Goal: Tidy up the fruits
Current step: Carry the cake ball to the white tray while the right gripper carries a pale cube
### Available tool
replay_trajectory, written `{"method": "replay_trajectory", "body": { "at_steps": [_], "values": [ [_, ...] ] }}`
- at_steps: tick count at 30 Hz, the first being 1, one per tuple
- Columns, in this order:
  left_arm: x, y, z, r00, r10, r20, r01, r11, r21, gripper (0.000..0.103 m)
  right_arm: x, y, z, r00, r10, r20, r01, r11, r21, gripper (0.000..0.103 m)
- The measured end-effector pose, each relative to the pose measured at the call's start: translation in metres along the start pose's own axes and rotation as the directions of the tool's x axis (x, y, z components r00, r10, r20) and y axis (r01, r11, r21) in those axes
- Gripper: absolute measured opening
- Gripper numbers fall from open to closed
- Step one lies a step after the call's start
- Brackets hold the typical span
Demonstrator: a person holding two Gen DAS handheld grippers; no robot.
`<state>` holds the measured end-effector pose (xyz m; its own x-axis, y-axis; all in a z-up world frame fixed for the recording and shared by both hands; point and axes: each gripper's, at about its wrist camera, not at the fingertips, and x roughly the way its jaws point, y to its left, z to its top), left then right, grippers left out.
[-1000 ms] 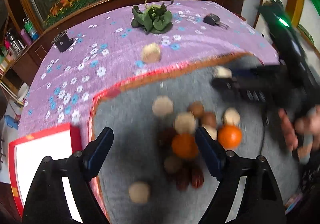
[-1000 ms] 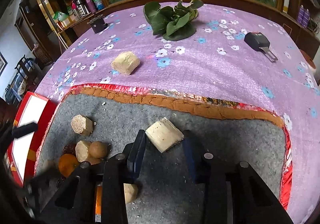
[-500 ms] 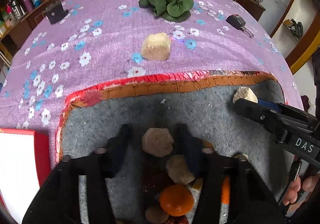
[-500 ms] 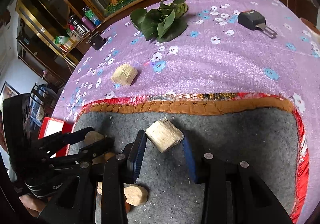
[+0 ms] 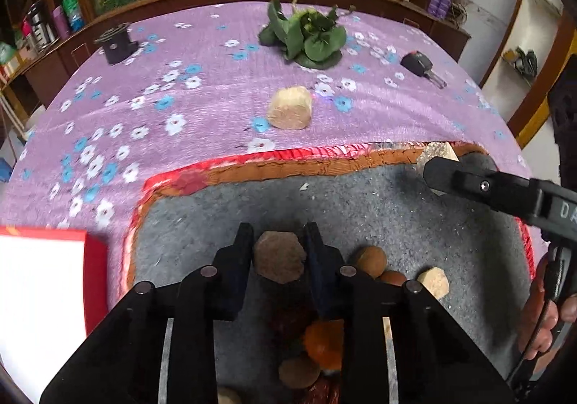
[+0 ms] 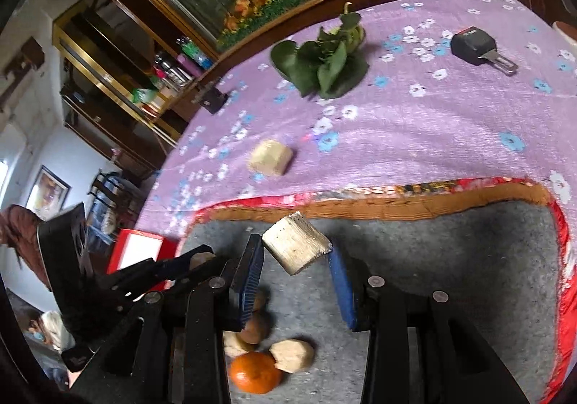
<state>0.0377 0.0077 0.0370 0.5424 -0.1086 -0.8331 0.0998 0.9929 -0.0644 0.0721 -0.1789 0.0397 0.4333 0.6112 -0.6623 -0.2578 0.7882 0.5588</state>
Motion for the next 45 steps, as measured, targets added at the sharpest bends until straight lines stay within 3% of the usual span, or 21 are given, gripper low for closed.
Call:
{"method": "replay_trajectory", "body": {
  "at_steps": [6,12,16,18,23,27,32,39,40,41,42,44,45],
  "values": [
    [-0.044,0.017,-0.027,0.993,0.003,0.116,0.003,0.999,-0.05,0.026,-0.004,0.006,0.001,0.998,0.052,0.029,-0.052,0.999,-0.002,0.038],
    [-0.113,0.062,-0.087,0.969,0.129,0.213,-0.105,0.987,-0.119,0.026,0.0,0.013,-0.005,0.997,0.074,0.027,-0.073,0.997,-0.018,0.038],
    [-0.139,0.101,-0.129,0.953,0.231,0.197,-0.196,0.964,-0.182,0.026,0.003,0.034,-0.017,0.994,0.109,0.015,-0.108,0.992,-0.059,0.038],
    [-0.144,0.121,-0.144,0.947,0.266,0.179,-0.227,0.951,-0.208,0.026,0.006,0.062,-0.026,0.987,0.163,-0.011,-0.163,0.981,-0.101,0.038],
    [-0.134,0.157,-0.157,0.942,0.305,0.141,-0.26,0.927,-0.269,0.026,0.032,0.161,-0.058,0.968,0.216,-0.131,-0.244,0.931,-0.27,0.037],
    [-0.129,0.158,-0.164,0.928,0.341,0.148,-0.299,0.921,-0.249,0.026,0.066,0.229,-0.097,0.95,0.225,-0.217,-0.293,0.886,-0.36,0.037],
    [-0.128,0.171,-0.178,0.92,0.366,0.14,-0.324,0.912,-0.252,0.026,0.095,0.258,-0.139,0.931,0.211,-0.298,-0.32,0.866,-0.384,0.037],
    [-0.125,0.184,-0.185,0.902,0.419,0.102,-0.377,0.881,-0.285,0.027,0.114,0.268,-0.164,0.928,0.141,-0.345,-0.289,0.857,-0.427,0.04],
    [-0.124,0.183,-0.183,0.899,0.427,0.098,-0.386,0.878,-0.284,0.028,0.113,0.267,-0.165,0.93,0.135,-0.341,-0.283,0.855,-0.434,0.041],
    [-0.125,0.18,-0.183,0.895,0.437,0.094,-0.397,0.874,-0.281,0.035,0.112,0.267,-0.164,0.931,0.137,-0.339,-0.285,0.854,-0.435,0.043],
    [-0.126,0.18,-0.182,0.891,0.443,0.094,-0.404,0.871,-0.281,0.05,0.107,0.266,-0.162,0.931,0.149,-0.334,-0.292,0.853,-0.434,0.047],
    [-0.131,0.177,-0.182,0.881,0.458,0.115,-0.413,0.865,-0.285,0.063,0.094,0.26,-0.156,0.934,0.175,-0.311,-0.302,0.851,-0.429,0.054],
    [-0.135,0.175,-0.181,0.879,0.458,0.131,-0.409,0.867,-0.283,0.064,0.084,0.255,-0.151,0.939,0.191,-0.284,-0.303,0.851,-0.429,0.055]
  ]
}}
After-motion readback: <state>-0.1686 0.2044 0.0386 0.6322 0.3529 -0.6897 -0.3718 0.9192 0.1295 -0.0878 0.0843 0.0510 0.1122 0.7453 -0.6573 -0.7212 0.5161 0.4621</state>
